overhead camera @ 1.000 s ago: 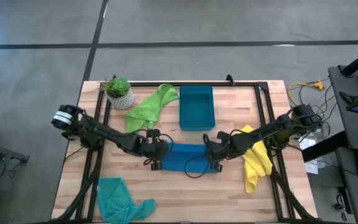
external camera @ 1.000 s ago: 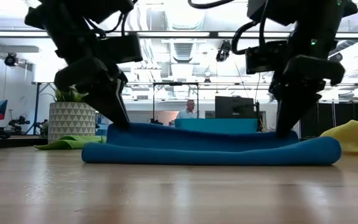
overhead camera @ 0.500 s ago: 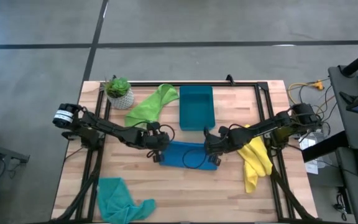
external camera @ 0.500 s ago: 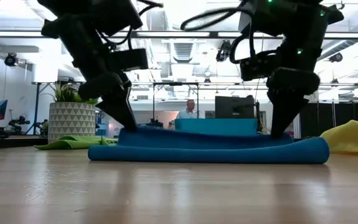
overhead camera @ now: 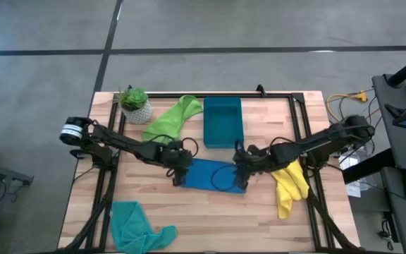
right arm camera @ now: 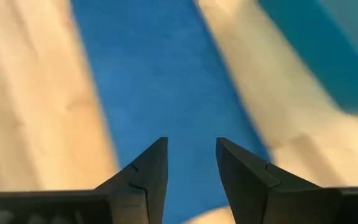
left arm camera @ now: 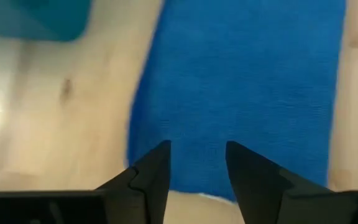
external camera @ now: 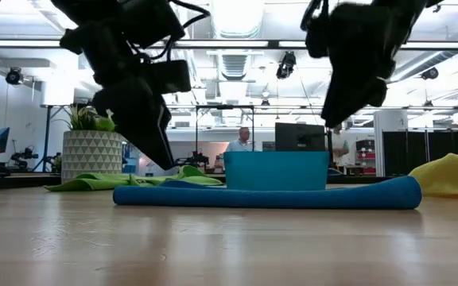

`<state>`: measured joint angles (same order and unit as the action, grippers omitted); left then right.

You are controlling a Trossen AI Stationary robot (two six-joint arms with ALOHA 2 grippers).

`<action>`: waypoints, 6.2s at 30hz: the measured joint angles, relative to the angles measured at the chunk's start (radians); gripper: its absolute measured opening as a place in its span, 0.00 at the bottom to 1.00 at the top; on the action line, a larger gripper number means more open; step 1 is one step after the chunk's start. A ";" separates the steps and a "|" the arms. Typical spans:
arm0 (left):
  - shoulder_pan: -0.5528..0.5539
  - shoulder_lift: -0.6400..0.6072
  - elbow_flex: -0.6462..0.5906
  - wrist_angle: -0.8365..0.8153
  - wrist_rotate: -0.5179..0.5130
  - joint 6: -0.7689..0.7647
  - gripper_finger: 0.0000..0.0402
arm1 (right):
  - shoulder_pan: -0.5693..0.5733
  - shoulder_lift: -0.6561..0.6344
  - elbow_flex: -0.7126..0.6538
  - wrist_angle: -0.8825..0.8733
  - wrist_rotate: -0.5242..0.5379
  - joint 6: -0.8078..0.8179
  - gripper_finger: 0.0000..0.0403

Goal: Fold microfiber towels
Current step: Fold the blue microfiber cloth

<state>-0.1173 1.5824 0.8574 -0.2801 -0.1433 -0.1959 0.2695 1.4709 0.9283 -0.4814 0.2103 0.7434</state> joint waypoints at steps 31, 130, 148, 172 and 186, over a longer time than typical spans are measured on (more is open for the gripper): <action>-0.064 0.001 0.058 0.306 0.518 -0.294 0.00 | 0.276 0.034 0.015 0.116 0.166 0.358 0.14; -0.343 0.120 0.075 0.138 0.567 -0.728 0.00 | -0.009 0.361 0.014 0.241 0.045 0.225 0.14; -0.345 0.026 0.012 0.105 0.573 -0.688 0.55 | -0.009 0.360 0.012 0.238 0.018 0.224 0.14; -0.504 -0.274 -0.168 -0.102 0.343 -0.916 0.58 | -0.008 0.354 0.012 0.227 -0.005 0.242 0.14; -0.467 -0.313 -0.230 0.034 -0.067 -0.730 0.58 | -0.008 0.237 0.085 0.238 0.105 0.106 0.14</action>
<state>-0.5843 1.2696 0.6277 -0.2457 -0.2106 -0.9255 0.2611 1.7075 1.0132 -0.2430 0.3149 0.8492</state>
